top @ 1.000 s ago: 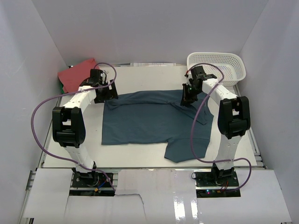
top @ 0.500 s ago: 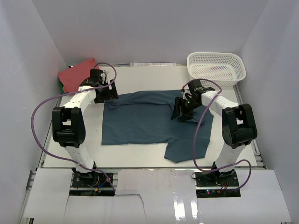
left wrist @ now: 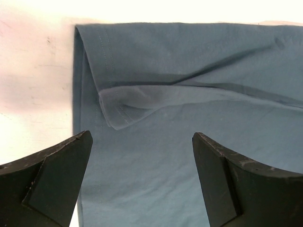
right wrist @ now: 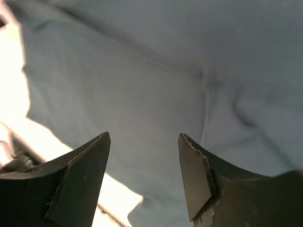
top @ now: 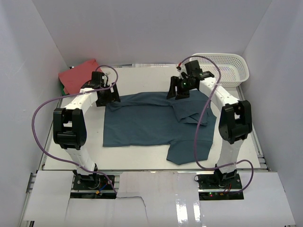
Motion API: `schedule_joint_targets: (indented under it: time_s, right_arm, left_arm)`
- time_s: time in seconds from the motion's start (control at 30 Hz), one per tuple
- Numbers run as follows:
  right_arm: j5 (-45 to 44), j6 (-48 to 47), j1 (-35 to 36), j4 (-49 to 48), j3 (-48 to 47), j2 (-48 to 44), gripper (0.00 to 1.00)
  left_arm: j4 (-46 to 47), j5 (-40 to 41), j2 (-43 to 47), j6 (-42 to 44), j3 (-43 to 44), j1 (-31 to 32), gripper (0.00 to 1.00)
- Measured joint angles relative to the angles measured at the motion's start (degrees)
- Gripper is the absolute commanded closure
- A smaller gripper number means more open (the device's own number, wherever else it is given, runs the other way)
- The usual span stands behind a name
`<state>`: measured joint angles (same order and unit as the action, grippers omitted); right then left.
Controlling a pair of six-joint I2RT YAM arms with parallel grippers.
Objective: Fold and stack the t-shirts
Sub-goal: Fold the flattened tshirt in 1/3 of the way
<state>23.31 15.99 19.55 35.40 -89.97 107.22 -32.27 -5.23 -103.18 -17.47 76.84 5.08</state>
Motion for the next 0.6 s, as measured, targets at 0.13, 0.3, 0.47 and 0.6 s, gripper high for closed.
schedule_joint_targets:
  time_s: [0.13, 0.3, 0.47, 0.6]
  right_arm:
    - [-6.6, -2.1, 2.0, 0.5, -10.2, 8.7, 0.34]
    - [-15.2, -4.3, 2.6, 2.7, -10.4, 12.4, 0.35]
    - [-20.8, -5.7, 2.2, 3.5, -6.7, 11.0, 0.35]
    - [-23.0, -6.5, 2.2, 2.0, 2.4, 4.7, 0.34]
  left_arm:
    - [0.1, -1.7, 0.0, -1.5, -0.5, 0.0, 0.02]
    - [0.6, -4.0, 0.2, -2.8, -0.5, 0.0, 0.02]
    - [1.0, -5.2, 0.6, -3.2, -0.4, 1.5, 0.02]
    - [0.7, -7.1, -0.5, -4.1, 2.5, 5.0, 0.02]
